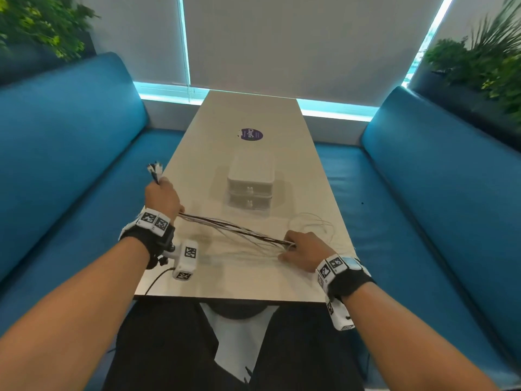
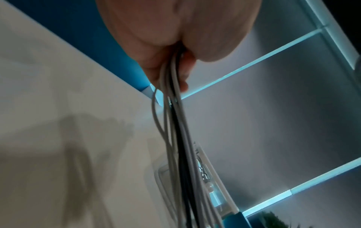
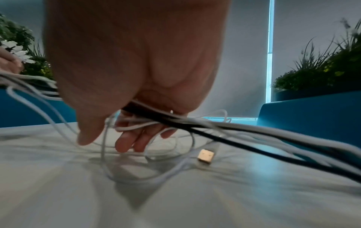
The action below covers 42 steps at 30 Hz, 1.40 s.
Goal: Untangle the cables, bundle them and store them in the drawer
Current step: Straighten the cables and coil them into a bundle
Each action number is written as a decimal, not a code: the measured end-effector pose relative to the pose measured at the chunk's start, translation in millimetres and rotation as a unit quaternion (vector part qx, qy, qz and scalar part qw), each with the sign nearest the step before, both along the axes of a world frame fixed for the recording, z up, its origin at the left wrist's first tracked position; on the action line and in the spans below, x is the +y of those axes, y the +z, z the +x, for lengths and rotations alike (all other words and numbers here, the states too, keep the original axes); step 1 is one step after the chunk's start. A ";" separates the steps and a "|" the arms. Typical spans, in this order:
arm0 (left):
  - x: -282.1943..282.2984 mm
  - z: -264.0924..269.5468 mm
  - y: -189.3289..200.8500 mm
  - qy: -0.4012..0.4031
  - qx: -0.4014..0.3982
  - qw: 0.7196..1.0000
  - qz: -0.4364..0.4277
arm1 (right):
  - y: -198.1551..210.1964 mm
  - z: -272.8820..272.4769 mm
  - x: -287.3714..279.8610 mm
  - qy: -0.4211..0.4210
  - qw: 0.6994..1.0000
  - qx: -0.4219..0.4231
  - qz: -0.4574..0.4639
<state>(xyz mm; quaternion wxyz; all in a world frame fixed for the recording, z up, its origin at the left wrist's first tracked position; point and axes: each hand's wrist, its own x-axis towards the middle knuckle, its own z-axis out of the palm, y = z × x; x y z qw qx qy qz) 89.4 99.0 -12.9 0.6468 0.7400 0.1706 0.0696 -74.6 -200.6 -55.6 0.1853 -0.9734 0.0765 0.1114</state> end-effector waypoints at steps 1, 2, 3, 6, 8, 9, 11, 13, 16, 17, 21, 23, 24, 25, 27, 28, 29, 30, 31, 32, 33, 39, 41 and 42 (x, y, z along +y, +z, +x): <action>5.4 7.1 -1.1 0.023 -0.004 1.000 0.004 | 0.4 -1.3 -4.5 0.006 1.000 0.000 -0.013; 12.3 13.7 -0.1 0.039 -0.008 0.999 0.028 | 0.8 -3.7 -10.5 0.011 1.000 0.003 -0.028; 17.2 14.5 8.3 0.046 -0.010 0.997 0.062 | 0.9 -6.0 -17.5 0.013 0.999 0.002 -0.038; 35.7 14.9 23.8 0.068 -0.016 0.987 0.143 | 0.4 -11.5 -34.3 0.008 0.998 -0.010 -0.062; 43.0 14.5 26.0 0.073 -0.022 0.984 0.162 | 0.4 -10.5 -37.1 -0.004 0.992 -0.026 -0.121; 43.9 11.6 26.0 0.069 -0.026 0.982 0.175 | 0.0 -9.8 -38.1 -0.012 0.983 -0.037 -0.178; 45.7 10.7 21.2 0.060 -0.031 0.978 0.195 | -0.9 -13.1 -45.4 -0.056 0.951 -0.039 -0.300; 50.1 11.2 15.4 0.056 -0.027 0.977 0.201 | 1.3 -21.2 -58.1 -0.117 0.926 0.003 -0.358; 54.0 8.1 5.5 0.048 -0.022 0.976 0.213 | 0.8 -26.8 -71.0 -0.147 0.919 0.022 -0.365; 52.5 5.7 2.9 0.042 -0.019 0.976 0.212 | -0.8 -26.3 -71.6 -0.141 0.926 0.008 -0.350; 45.9 0.0 -3.2 0.025 -0.017 0.976 0.214 | -6.6 -29.1 -69.8 -0.134 0.955 -0.043 -0.261; 48.5 0.6 -3.5 0.029 -0.014 0.976 0.215 | -11.9 -34.3 -74.0 -0.172 0.958 -0.072 -0.220; 50.0 1.7 -3.4 0.032 -0.014 0.976 0.215 | -13.6 -36.5 -76.3 -0.197 0.953 -0.083 -0.216; 50.9 2.3 -2.1 0.035 -0.017 0.976 0.214 | -15.8 -38.7 -80.3 -0.220 0.947 -0.092 -0.214; 50.2 3.0 1.5 0.037 -0.024 0.976 0.214 | -17.0 -42.3 -88.2 -0.249 0.943 -0.101 -0.196; 48.8 3.5 2.8 0.037 -0.026 0.976 0.214 | -16.5 -43.7 -92.3 -0.253 0.945 -0.094 -0.187; 46.7 3.5 4.7 0.037 -0.027 0.976 0.214 | -16.6 -44.0 -97.7 -0.249 0.948 -0.077 -0.182; 44.2 3.5 6.5 0.035 -0.029 0.976 0.214 | -14.0 -43.8 -100.9 -0.242 0.950 -0.045 -0.194; 41.1 2.8 8.4 0.032 -0.031 0.976 0.215 | -10.5 -44.3 -103.3 -0.237 0.948 -0.020 -0.210; 37.9 2.4 10.2 0.030 -0.033 0.975 0.216 | -6.9 -44.7 -105.2 -0.240 0.944 0.004 -0.227; 35.6 2.6 12.0 0.029 -0.035 0.975 0.216 | -3.7 -45.4 -106.8 -0.241 0.941 0.024 -0.237; 44.5 7.1 18.5 0.045 -0.057 0.973 0.221 | -8.5 -49.4 -120.8 -0.274 0.946 0.096 -0.145; 45.0 6.2 20.1 0.049 -0.057 0.974 0.215 | -10.8 -44.7 -126.2 -0.249 0.958 0.089 -0.107; 44.0 4.8 21.0 0.049 -0.055 0.975 0.210 | -8.1 -41.8 -125.3 -0.225 0.965 0.086 -0.100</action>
